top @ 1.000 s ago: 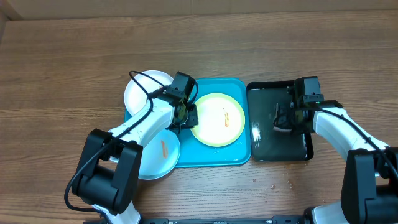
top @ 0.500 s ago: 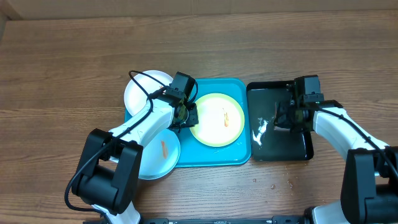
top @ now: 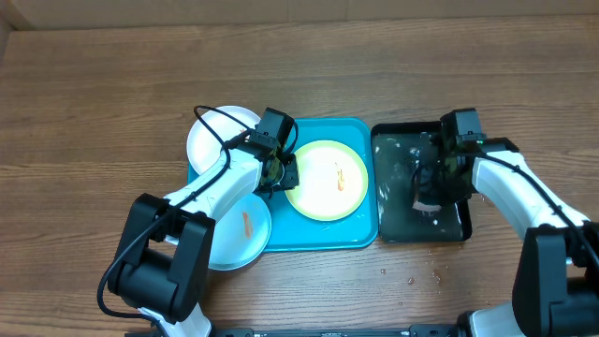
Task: Clean dirty plates on tray and stack at the side
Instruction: 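Rub the sponge around the black tray with the right gripper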
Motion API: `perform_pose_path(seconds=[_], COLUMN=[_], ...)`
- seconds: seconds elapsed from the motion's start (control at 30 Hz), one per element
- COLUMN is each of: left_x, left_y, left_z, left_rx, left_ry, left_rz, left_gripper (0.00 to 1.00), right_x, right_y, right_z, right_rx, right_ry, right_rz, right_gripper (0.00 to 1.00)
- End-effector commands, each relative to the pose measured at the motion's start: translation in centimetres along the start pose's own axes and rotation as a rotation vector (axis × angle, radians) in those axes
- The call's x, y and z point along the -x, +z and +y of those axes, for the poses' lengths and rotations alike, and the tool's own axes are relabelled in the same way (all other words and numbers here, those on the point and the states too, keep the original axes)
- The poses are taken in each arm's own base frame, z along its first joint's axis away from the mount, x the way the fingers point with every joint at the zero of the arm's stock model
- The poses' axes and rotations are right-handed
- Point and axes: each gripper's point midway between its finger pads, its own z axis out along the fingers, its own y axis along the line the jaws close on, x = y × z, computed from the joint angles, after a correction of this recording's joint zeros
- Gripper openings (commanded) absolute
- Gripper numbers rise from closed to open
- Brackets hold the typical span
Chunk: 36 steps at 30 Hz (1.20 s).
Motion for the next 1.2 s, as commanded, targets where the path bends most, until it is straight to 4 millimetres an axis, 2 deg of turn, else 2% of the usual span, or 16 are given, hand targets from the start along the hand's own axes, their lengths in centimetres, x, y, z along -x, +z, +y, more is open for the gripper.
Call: perform_pose_path(seconds=[0.0,0.23,0.67,0.7,0.73,0.83,0.9,0.97,1.03,1.17], left_x=[-0.3,-0.3,-0.4,-0.4,-0.4,-0.4,-0.4,-0.3,-0.3,-0.3], left_y=[0.5,0.5,0.5,0.5,0.5,0.5,0.5,0.5,0.5,0.5], left_z=[0.2,0.2,0.2,0.2,0.2,0.2,0.2,0.2,0.2,0.2], left_rx=[0.018,0.018,0.019,0.019,0.019,0.019,0.018,0.018,0.018,0.018], left_ry=[0.0,0.0,0.005,0.005,0.005,0.004,0.004,0.004,0.005,0.004], left_rz=[0.005,0.006,0.008,0.009,0.009,0.008,0.006,0.006,0.006,0.006], left_gripper=[0.31,0.31,0.33,0.33,0.33,0.33,0.33,0.33,0.33,0.33], right_x=[0.8,0.1,1.1,1.0,0.9,1.0,1.2,1.2,1.0,0.6], right_y=[-1.3,-0.1,0.1,0.1,0.1,0.3,0.4,0.6,0.6,1.0], right_z=[0.8,-0.2,0.0,0.0,0.0,-0.9,-0.9,-0.9,-1.0,-0.7], right_rx=[0.02,-0.021,-0.011,-0.012,-0.013,-0.058,-0.06,-0.059,-0.06,-0.04], right_ry=[-0.019,-0.016,-0.017,-0.017,-0.017,-0.015,-0.015,-0.014,-0.011,-0.012], right_rz=[-0.04,-0.041,-0.088,-0.084,-0.082,-0.094,-0.105,-0.107,-0.104,-0.095], right_gripper=[0.46,0.48,0.51,0.63,0.68,0.69,0.68,0.61,0.47,0.45])
